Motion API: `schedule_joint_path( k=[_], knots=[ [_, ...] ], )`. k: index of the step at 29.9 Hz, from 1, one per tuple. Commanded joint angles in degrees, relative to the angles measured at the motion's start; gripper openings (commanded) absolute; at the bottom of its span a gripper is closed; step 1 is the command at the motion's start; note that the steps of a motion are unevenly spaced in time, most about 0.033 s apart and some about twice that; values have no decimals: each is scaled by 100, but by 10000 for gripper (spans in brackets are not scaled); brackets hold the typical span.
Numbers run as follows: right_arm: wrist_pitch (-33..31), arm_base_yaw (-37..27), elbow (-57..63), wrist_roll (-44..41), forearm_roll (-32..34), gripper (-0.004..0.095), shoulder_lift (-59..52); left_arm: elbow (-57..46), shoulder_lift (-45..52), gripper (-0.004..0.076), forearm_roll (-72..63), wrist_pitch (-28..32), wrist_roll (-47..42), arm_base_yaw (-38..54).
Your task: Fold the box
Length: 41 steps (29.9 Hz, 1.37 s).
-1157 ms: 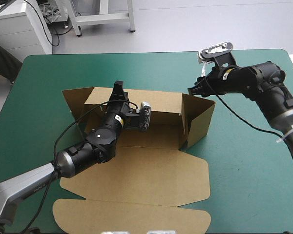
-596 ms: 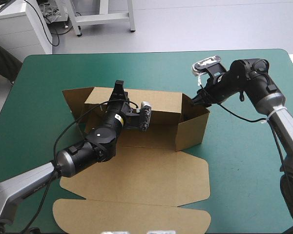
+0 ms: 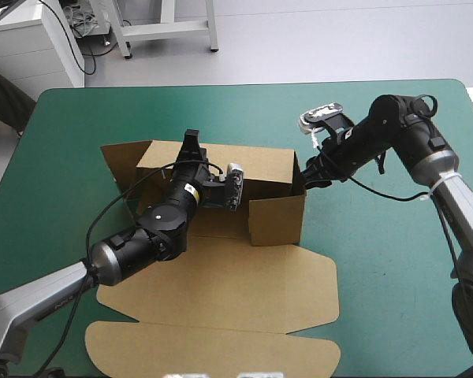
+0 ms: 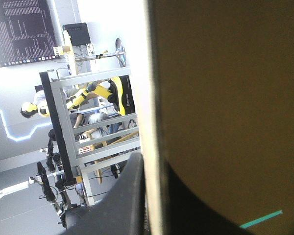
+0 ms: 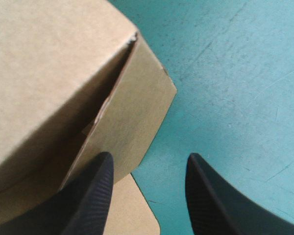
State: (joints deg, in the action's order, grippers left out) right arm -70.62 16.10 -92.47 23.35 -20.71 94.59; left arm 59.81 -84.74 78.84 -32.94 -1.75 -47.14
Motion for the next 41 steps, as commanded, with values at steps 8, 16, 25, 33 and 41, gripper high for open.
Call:
schedule_joint_path(
  k=[8,16,25,33,41],
  knots=[
    [-123,808,-135,-418,452,426,-303,112,-47,-7,-67,272,25,-42],
    [-123,1079,138,-712,586,426,-534,112,-57,-7,116,198,12,-42],
    [1331,1086,1516,-751,368,426,-1206,112,-57,-7,200,169,-46,-42],
    [2488,1086,2132,-797,75,426,-1501,121,-57,-7,178,180,-205,-42],
    [3400,1466,2552,-913,106,413,-1501,351,-57,-6,79,180,-335,-42]
  ],
)
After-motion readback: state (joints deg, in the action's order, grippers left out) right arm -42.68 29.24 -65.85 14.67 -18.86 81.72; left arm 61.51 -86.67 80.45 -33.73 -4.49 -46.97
